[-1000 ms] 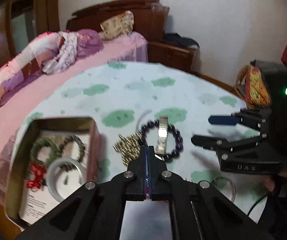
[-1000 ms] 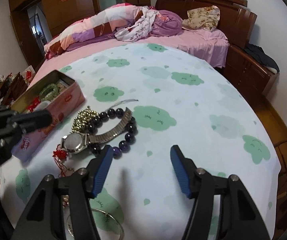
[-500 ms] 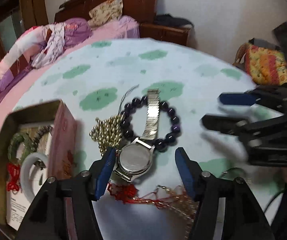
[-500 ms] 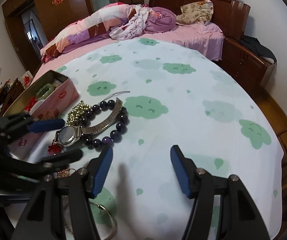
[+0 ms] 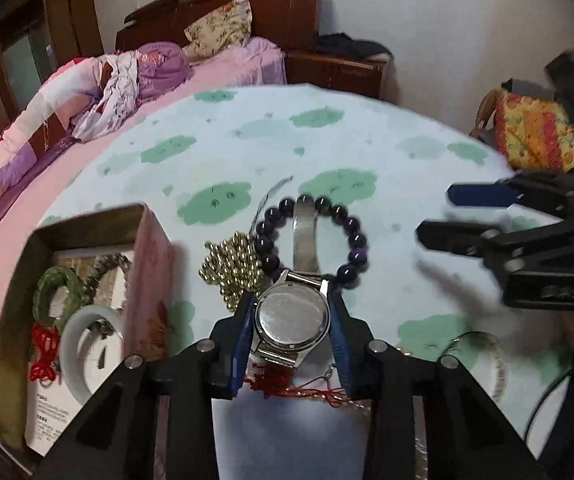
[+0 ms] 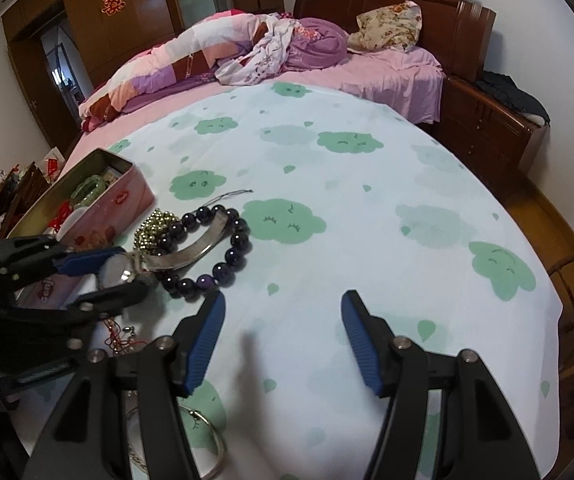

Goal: Organize jewelry

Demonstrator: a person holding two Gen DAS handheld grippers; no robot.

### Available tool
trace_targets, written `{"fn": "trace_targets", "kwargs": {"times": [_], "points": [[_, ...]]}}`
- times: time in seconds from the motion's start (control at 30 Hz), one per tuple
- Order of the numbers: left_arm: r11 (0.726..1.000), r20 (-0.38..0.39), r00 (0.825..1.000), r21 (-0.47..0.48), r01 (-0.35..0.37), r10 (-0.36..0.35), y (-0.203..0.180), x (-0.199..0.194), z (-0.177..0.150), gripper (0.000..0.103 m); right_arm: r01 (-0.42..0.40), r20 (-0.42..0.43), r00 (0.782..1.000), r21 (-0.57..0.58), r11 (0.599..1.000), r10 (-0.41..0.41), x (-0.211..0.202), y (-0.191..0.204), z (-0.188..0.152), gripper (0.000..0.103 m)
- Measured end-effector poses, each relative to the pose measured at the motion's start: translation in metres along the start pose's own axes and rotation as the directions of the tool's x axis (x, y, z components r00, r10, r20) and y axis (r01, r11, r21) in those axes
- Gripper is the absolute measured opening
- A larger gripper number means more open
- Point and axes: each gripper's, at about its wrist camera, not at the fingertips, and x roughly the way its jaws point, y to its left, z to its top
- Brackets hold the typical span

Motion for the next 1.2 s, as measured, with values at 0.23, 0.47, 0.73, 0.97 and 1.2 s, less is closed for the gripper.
{"fn": "trace_targets", "kwargs": {"times": [0.23, 0.47, 0.73, 0.97, 1.2], "points": [[0.999, 0.102, 0.995, -0.039, 0.006, -0.002, 0.009, -0.039, 0.013, 0.036, -0.007, -0.017, 1.0, -0.035, 0.999, 0.006, 0.006, 0.008, 0.009, 0.064], [0.999, 0.158, 0.987, -0.05, 0.001, 0.007, 0.015, -0.058, 0.023, 0.036, -0.005, -0.041, 0.999, -0.096, 0.995, 0.001, 0.026, 0.029, 0.034, 0.063], [0.997, 0.157, 0.988, -0.081, 0.007, 0.006, 0.026, -0.056, 0.022, 0.036, 0.024, -0.123, 0.991, -0.142, 0.99, -0.042, 0.062, 0.037, 0.037, 0.019], [0.995, 0.179, 0.984, -0.097, 0.006, 0.012, 0.033, -0.064, 0.023, 0.036, 0.014, -0.089, 0.996, -0.138, 0.99, -0.026, 0.041, 0.031, 0.032, 0.016], [0.995, 0.201, 0.979, -0.096, 0.001, 0.018, 0.034, -0.074, 0.026, 0.036, 0.038, -0.024, 0.999, -0.158, 0.987, -0.042, 0.01, 0.033, 0.04, 0.016]]}}
